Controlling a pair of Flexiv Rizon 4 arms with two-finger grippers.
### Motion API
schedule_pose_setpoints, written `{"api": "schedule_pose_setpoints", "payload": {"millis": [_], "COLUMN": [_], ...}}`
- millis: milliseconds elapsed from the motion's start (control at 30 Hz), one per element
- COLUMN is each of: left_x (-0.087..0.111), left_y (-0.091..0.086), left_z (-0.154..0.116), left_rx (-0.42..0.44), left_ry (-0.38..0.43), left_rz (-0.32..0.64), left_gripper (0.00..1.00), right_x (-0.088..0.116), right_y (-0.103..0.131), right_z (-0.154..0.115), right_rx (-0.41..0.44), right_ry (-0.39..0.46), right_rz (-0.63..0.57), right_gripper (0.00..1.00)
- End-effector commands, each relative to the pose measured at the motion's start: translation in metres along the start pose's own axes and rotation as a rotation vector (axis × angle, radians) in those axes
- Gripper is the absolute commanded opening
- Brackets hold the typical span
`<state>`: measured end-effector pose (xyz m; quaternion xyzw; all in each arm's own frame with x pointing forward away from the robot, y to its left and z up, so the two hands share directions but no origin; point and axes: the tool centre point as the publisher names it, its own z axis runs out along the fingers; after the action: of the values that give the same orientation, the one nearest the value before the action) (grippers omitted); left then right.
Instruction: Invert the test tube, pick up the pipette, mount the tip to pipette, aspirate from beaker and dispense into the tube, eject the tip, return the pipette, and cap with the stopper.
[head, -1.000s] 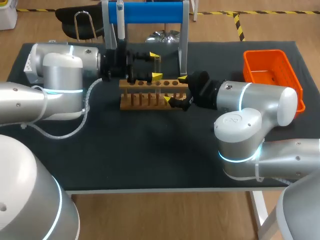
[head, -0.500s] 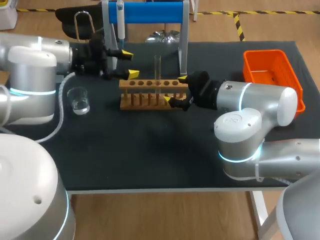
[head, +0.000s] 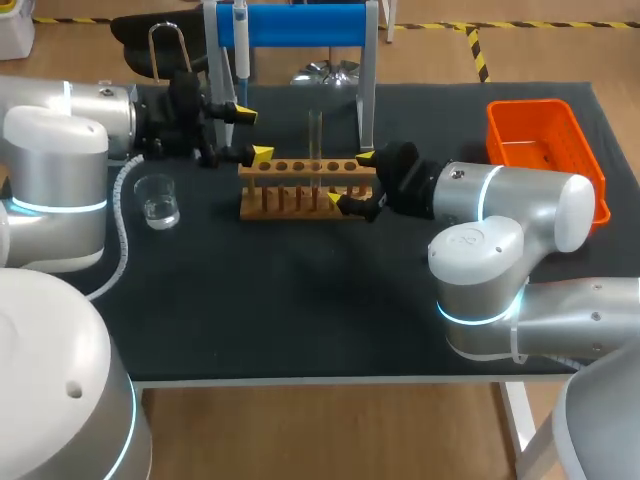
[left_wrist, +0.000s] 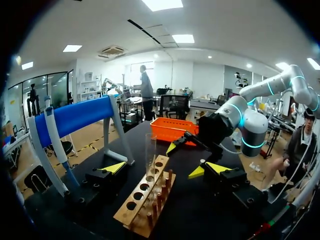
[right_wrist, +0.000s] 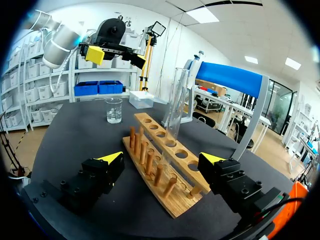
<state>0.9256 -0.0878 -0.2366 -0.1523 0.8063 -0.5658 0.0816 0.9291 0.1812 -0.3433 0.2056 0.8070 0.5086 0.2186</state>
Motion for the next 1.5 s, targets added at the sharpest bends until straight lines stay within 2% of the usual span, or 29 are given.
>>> {"api": "schedule_pose_setpoints", "payload": {"millis": [33,200,333,433,567,733,900,1200,1500], "left_x": [-0.012,-0.041,-0.061,-0.074,-0.089,-0.107,-0.127,-0.159,-0.197], "left_y": [0.008,0.024,0.044,0.059,0.079,0.1,0.115,0.128,0.13], "left_z": [-0.024,-0.098,-0.152,-0.185,-0.214,-0.232,-0.245,-0.248,-0.241], "left_rx": [-0.019,-0.024,-0.058,-0.073,-0.08,-0.122,-0.122,-0.14,-0.136], "left_ry": [-0.078,-0.263,-0.412,-0.508,-0.602,-0.674,-0.749,-0.774,-0.782], "left_rz": [-0.005,-0.016,-0.079,-0.131,-0.192,-0.241,-0.274,-0.303,-0.31], "left_gripper": [1.0,1.0,1.0,1.0,1.0,1.0,1.0,1.0,1.0], "right_x": [-0.001,-0.001,-0.001,-0.001,-0.001,-0.001,-0.001,-0.001,-0.001], "right_y": [0.001,0.001,0.001,0.001,0.001,0.001,0.001,0.001,0.001], "right_z": [-0.001,-0.001,-0.001,-0.001,-0.001,-0.001,-0.001,-0.001,-0.001], "right_rx": [0.004,0.004,0.004,0.004,0.004,0.004,0.004,0.004,0.004], "right_ry": [0.003,0.003,0.003,0.003,0.003,0.003,0.003,0.003,0.003], "right_rz": [0.0,0.0,0.0,0.0,0.0,0.0,0.0,0.0,0.0], "right_gripper": [1.0,1.0,1.0,1.0,1.0,1.0,1.0,1.0,1.0]}}
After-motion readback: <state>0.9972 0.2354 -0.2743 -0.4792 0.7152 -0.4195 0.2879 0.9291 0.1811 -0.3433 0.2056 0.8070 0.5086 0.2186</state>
